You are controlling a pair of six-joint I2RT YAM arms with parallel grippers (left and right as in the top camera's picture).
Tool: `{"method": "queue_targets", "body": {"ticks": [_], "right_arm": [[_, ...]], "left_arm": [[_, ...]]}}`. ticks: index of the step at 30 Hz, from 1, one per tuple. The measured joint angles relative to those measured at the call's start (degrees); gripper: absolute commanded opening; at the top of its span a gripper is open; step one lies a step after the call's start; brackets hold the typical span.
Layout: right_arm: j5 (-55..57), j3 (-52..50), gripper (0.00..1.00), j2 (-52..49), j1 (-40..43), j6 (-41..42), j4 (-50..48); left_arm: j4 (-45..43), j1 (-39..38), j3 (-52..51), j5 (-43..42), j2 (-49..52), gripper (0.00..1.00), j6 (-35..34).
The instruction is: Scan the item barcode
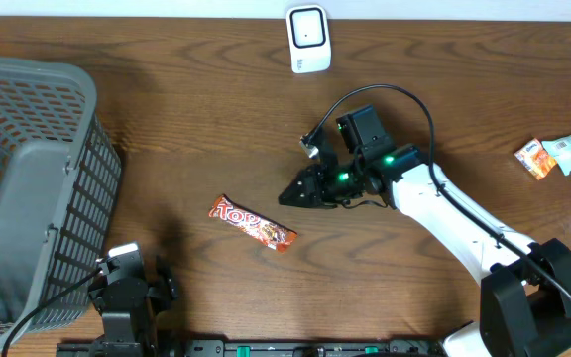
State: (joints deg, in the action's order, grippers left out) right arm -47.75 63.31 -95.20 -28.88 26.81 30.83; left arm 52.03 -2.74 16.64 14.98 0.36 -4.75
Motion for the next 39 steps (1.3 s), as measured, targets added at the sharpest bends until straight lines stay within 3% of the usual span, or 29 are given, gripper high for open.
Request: {"method": "queue_targets", "body": {"ticks": [4,8,18,29,37,38,39], "right_arm": [[8.11,0.0,0.99,0.0,-5.75,-1.84,-0.15],[23.58,0.0,0.99,-0.13,-13.7,-2.84,-1.31],[52.52,0.17,0.99,-9.2,-26.05,-10.97,-13.16],[57.9,8.79,0.99,-17.51,-26.62,-18.38,-14.88],[56.43,9.46,0.7,-21.33,-27.71,-21.73,-15.39],[56.33,9.46,0.63,-22.1,-27.71,-22.05,-15.54],[55.76,9.51,0.42,-22.73,-27.71,-22.84,-16.46]], "left_arm": [[0.0,0.0,0.0,0.0,0.0,0.85,0.0],[0.0,0.0,0.0,-0.02,0.0,0.85,0.0],[0.0,0.0,0.0,0.0,0.0,0.85,0.0],[0.0,0.0,0.0,0.0,0.0,0.85,0.0],[0.0,0.0,0.0,0.0,0.0,0.85,0.0],[0.02,0.0,0.0,0.0,0.0,0.85,0.0],[0.0,0.0,0.0,0.0,0.0,0.85,0.0]]}}
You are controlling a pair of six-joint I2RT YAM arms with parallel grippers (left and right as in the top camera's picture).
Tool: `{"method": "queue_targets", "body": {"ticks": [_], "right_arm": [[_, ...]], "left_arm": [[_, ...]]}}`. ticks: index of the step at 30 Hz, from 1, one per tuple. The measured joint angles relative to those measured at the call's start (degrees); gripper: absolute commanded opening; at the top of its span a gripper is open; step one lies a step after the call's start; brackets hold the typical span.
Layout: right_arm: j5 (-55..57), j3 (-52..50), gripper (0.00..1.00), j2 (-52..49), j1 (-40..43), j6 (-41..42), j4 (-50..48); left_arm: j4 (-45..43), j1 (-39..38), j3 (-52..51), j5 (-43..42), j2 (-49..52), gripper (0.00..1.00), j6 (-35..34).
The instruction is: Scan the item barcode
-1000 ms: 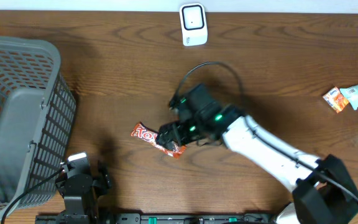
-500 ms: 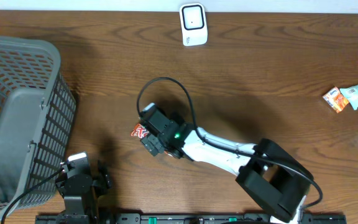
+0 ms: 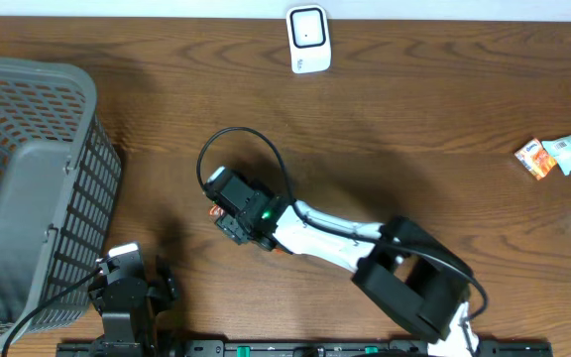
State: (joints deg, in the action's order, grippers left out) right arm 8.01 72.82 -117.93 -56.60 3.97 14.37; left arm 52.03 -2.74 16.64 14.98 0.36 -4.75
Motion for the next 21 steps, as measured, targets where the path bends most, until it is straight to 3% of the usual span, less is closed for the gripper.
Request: {"method": "queue_targets", "body": {"ticks": [1,2,3,11,16,21], "right_arm": [[-0.09,0.31,0.17,-0.17,0.0,-0.15,-0.33],[-0.46,0.31,0.03,-0.33,-0.04,-0.72,-0.37],[-0.66,0.33,0.01,-0.46,-0.04,-0.94,-0.61],[-7.41,11.69,0.01,-0.39,1.05,-0.2,16.0],[-30.91,15.54,0.01,2.86,7.5,-7.54,21.51],[-57.16,15.41,0.01,3.43,16.87,-8.98,23.45]], "left_arm": [[0.0,0.0,0.0,0.0,0.0,0.85,0.0],[0.0,0.0,0.0,-0.02,0.0,0.85,0.0],[0.0,0.0,0.0,-0.02,0.0,0.85,0.0],[0.0,0.0,0.0,0.0,0.0,0.85,0.0],[0.0,0.0,0.0,-0.02,0.0,0.85,0.0],[0.0,0.0,0.0,0.0,0.0,0.85,0.0]]}}
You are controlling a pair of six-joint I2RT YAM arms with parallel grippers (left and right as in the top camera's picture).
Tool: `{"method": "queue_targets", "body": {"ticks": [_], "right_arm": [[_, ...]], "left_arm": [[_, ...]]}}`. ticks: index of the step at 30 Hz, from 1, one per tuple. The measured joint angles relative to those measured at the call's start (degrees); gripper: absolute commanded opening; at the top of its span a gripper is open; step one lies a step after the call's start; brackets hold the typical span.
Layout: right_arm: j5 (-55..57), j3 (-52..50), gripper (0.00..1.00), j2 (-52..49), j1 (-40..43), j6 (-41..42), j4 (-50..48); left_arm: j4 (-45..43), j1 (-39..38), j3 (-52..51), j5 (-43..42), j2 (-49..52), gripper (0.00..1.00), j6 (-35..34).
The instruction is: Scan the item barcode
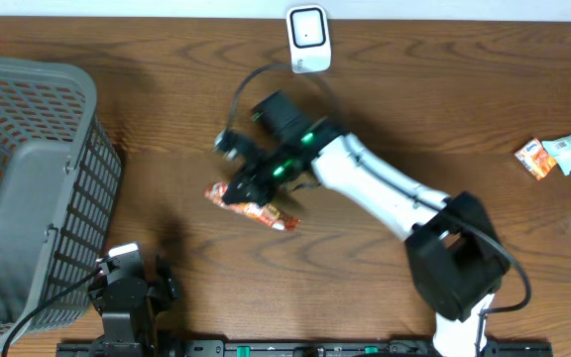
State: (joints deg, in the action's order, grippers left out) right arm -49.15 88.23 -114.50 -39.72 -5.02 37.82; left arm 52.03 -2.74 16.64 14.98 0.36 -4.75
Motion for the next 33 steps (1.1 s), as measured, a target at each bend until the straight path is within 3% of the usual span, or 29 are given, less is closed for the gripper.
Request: {"method": "queue_targets", "body": {"ticks": [4,12,20,28,29,30,31,33], "right_arm": [[-13.73,-0.24,0.01,0.0,8.02,11.06,-0.24],[-16.06,-1.55,0.01,0.02,9.81,30.4,0.33],[-16.04,-16.68,0.01,0.02,10.45,43.41,-23.28],[-9.75,-28.98,0.02,0.02,13.79,55.74,-34.58],[-9.31,-29.16,0.09,0.02,13.84,56.37,-35.82],[-8.81,-29.16,0.23,0.02,13.86,57.2,-36.52],[-8.22,-29.14,0.44,0.04,13.9,57.86,-36.89],[-6.73,-29.14,0.74,0.04,13.9,58.55,-36.7]], "left_arm": [[0.0,0.0,0.0,0.0,0.0,0.85,0.0],[0.02,0.0,0.0,-0.02,0.0,0.85,0.0],[0.0,0.0,0.0,0.0,0.0,0.85,0.0],[0.02,0.0,0.0,-0.02,0.0,0.85,0.0],[0.02,0.0,0.0,0.0,0.0,0.86,0.0],[0.0,0.0,0.0,-0.02,0.0,0.85,0.0],[0.0,0.0,0.0,-0.02,0.0,0.85,0.0],[0.0,0.0,0.0,0.0,0.0,0.85,0.0]]}}
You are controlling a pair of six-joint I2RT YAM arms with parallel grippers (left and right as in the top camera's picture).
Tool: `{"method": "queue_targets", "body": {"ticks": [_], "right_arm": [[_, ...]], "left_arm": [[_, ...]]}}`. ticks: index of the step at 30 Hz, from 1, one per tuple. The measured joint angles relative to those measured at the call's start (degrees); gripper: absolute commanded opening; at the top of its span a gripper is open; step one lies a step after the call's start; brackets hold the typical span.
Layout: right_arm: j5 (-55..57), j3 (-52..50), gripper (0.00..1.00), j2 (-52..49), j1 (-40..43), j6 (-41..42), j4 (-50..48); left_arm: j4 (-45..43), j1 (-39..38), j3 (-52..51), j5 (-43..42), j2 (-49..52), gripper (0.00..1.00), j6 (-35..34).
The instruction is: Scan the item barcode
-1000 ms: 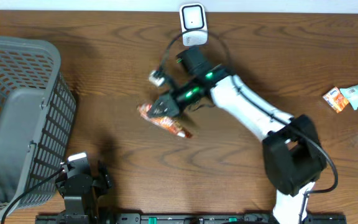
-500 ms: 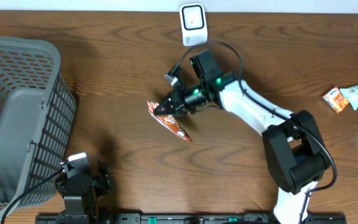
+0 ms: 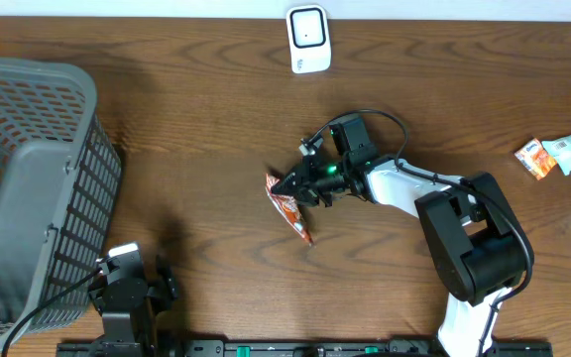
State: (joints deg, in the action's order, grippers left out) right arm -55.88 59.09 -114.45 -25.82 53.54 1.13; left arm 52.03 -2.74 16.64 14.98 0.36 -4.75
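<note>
An orange-red candy bar [image 3: 290, 208] hangs tilted in the middle of the wooden table, its upper end at my right gripper [image 3: 282, 184]. That gripper is shut on the bar's upper end, and its white arm [image 3: 404, 188] reaches in from the right. The white barcode scanner [image 3: 306, 39] stands at the far edge, well above the bar. My left arm [image 3: 127, 290] rests at the near left edge, and its fingers cannot be made out.
A large grey mesh basket [image 3: 28, 188] fills the left side. At the far right lie an orange packet [image 3: 534, 158], a pale green packet and a round container at the edge.
The right gripper was at the left end of the bar, left of centre. Now it is further right, and the bar has come with it and turned more upright. The left arm has not moved.
The bar first lay flat left of centre, with the right gripper to its right. Then the gripper was down over the bar. After that it stood at the bar's left end, which looked raised. Now the bar is held further right, below the scanner.
</note>
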Motion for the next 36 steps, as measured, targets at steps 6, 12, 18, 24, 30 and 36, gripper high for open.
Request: {"method": "queue_targets", "body": {"ticks": [6,12,18,24,30,36], "right_arm": [[7.52,0.04,0.99,0.61,0.0,-2.25,-2.51],[14.51,0.02,0.99,3.98,0.31,-9.2,-2.03],[22.62,0.42,0.99,16.92,-1.51,-15.34,13.79],[38.1,0.37,0.99,20.7,-13.18,-21.53,32.85],[58.58,0.31,0.99,19.8,-27.1,-23.04,36.83],[59.21,0.31,0.99,19.17,-31.36,-23.69,31.98]], "left_arm": [[0.02,0.0,0.0,0.0,0.0,0.85,0.0],[0.02,0.0,0.0,0.0,0.0,0.85,0.0],[0.02,0.0,0.0,-0.02,0.02,0.85,0.0],[0.0,0.0,0.0,-0.02,0.0,0.85,0.0],[0.02,0.0,0.0,0.0,0.0,0.85,0.0],[0.02,0.0,0.0,0.0,0.0,0.85,0.0]]}}
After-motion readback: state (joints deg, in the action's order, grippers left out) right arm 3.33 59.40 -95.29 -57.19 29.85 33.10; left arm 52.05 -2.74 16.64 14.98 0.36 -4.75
